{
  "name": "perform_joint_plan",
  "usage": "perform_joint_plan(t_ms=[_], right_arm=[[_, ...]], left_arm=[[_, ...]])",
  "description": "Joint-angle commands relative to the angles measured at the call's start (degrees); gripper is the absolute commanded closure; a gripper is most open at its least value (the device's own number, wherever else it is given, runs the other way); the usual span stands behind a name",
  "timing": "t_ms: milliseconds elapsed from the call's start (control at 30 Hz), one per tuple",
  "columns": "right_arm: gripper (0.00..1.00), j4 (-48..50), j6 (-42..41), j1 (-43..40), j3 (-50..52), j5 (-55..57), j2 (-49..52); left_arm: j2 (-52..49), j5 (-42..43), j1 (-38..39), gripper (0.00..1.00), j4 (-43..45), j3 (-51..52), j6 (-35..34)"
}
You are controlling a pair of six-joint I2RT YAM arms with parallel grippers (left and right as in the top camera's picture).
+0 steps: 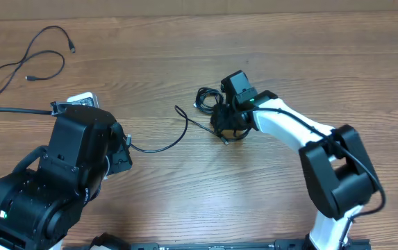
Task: Untangle cables
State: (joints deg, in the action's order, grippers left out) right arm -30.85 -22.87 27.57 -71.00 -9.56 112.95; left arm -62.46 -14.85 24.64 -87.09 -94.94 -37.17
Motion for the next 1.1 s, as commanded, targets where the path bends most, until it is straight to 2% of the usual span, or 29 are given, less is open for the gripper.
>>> perform_joint_plan(t_ms=[0,167,233,467,800,833,933,1067], right_arm=[[0.57,1.1,0.3,0.2,-0.5,0.6,1.5],[0.67,1.0,0.5,0.2,-0.5,0.6,2.2],[0.74,1.0,0.5,0.5,-0.5,0.8,2.2],[0.73,-0.5,0.7,5.1,-0.5,15.1,2.2],[0.80,-2.9,0.7,6.6,-0.5,17.9,2.3],[0.81,-2.8,0.7,7.0,-0.5,17.9,2.3],[0.96,-2.9,0.3,7.3,-0.6,16.5,2.3],[0.96,-6.5,-2.6,6.5,-3.6,16.0,1.2]], left_arm=[[0.4,-1.9,0.1,0.96,0.1,-0.9,-0.6],[0.3,-1.9,0.1,0.96,0.1,-0.9,-0.6],[0.3,-2.1,0.1,0.96,0.1,-0.9,-0.6],[0.3,-2.1,0.1,0.96,0.1,-0.9,-0.6],[0.3,-2.1,0.1,0.96,0.1,-0.9,-0.6],[0.3,-2.1,0.1,0.96,0.1,-0.9,-0.6],[0.3,-2.1,0.1,0.96,0.1,-0.9,-0.6],[0.3,-2.1,0.1,0.96,0.2,-0.9,-0.6]])
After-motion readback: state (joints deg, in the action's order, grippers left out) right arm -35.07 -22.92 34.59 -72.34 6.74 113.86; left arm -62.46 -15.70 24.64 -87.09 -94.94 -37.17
